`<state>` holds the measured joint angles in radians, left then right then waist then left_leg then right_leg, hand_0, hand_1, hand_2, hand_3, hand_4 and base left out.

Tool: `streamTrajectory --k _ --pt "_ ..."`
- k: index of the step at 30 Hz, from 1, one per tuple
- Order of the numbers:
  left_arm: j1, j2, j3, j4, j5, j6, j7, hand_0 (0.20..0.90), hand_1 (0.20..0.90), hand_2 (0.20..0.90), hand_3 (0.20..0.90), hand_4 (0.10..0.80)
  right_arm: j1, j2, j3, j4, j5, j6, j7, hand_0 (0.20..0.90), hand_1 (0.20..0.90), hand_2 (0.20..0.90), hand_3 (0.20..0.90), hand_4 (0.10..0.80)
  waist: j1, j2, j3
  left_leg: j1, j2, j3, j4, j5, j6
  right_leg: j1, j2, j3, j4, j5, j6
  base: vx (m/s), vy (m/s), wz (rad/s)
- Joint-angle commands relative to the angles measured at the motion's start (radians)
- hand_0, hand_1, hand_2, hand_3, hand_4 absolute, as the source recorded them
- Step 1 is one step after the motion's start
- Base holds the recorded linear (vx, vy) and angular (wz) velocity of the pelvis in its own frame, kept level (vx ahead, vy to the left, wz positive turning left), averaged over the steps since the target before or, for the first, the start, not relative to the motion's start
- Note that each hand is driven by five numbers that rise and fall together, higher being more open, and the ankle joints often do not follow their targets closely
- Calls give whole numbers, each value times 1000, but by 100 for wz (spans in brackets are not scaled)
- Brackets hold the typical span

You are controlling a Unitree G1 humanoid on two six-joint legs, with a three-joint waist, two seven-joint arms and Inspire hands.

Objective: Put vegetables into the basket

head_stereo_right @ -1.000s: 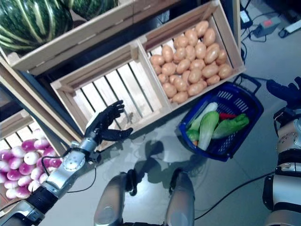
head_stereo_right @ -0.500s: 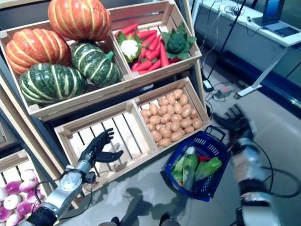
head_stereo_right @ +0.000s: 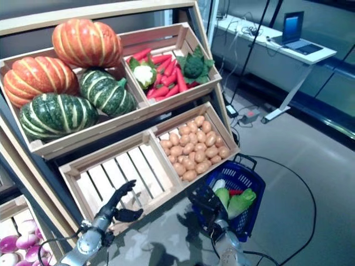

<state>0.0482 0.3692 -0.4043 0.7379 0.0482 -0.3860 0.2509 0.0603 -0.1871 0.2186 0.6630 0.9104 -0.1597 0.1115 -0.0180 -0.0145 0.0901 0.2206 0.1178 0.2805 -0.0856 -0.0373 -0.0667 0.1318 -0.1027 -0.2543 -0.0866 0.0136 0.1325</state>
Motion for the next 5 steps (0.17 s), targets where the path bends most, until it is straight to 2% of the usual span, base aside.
streamTrajectory --k 1,5 --pt "-34 -53 53 118 22 -84 32 900 900 900 900 800 -41 50 -4 49 36 -29 66 900 900 900 900 800 -14 -9 4 -64 -15 -14 -2 20 18 11 -16 -3 -1 11 -31 37 2 1" --pt "-26 -99 31 228 8 -73 -35 900 900 900 900 800 -33 84 29 138 51 27 107 900 900 900 900 800 -7 -6 11 -67 -22 -33 -2 23 21 16 -17 -4 -1 10 -32 1 9 3"
